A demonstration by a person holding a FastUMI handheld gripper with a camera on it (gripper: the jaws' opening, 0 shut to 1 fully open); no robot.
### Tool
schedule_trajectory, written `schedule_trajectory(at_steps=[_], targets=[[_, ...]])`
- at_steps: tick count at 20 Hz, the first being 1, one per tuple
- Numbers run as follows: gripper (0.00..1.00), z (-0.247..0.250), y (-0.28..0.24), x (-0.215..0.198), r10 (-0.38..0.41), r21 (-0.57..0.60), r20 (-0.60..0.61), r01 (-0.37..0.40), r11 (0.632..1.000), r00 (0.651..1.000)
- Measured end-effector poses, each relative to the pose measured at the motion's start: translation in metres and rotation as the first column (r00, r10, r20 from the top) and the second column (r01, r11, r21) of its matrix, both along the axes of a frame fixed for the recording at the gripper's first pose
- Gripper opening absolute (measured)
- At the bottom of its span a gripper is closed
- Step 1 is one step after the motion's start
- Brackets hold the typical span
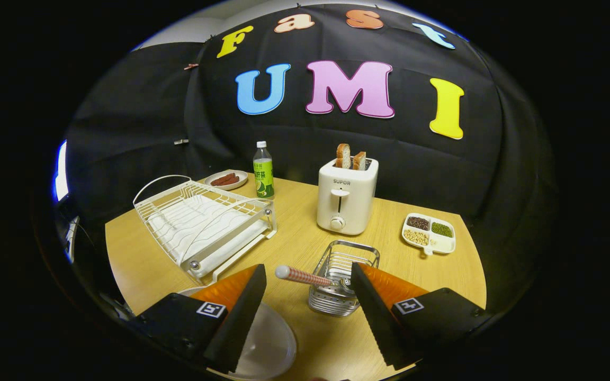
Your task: Take the plate from the dish rack, then take the spoon from the basket and place it into the plate.
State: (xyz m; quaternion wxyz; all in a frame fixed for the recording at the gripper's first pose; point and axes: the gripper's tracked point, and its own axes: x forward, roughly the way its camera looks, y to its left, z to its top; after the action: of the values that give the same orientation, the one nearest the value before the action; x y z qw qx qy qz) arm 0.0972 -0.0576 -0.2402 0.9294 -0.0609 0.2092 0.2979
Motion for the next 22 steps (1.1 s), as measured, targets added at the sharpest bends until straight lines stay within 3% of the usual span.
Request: schedule_trajectory(at_steps=[10,16,17,18,22], targets=[[0.95,-0.019,0.012,0.028,0.010,-0.067,0.050,-0.007,0.998,0.999],[0.62,-0.008,0.016,0.035,0.006,-0.050,0.063,-0.003,0.999,0.998],[0.47,-0.004,0.015,0.036,-0.004,-0.052,0.071,0.007,0.999,0.997],[0.40,-0.003,0.013,0.038,-0.012,-0.052,0.077,0.016,0.999,0.997],[0.31,0.003,0.003,0.044,-0.054,-0.061,0.065,0.057,0.997,0.996]])
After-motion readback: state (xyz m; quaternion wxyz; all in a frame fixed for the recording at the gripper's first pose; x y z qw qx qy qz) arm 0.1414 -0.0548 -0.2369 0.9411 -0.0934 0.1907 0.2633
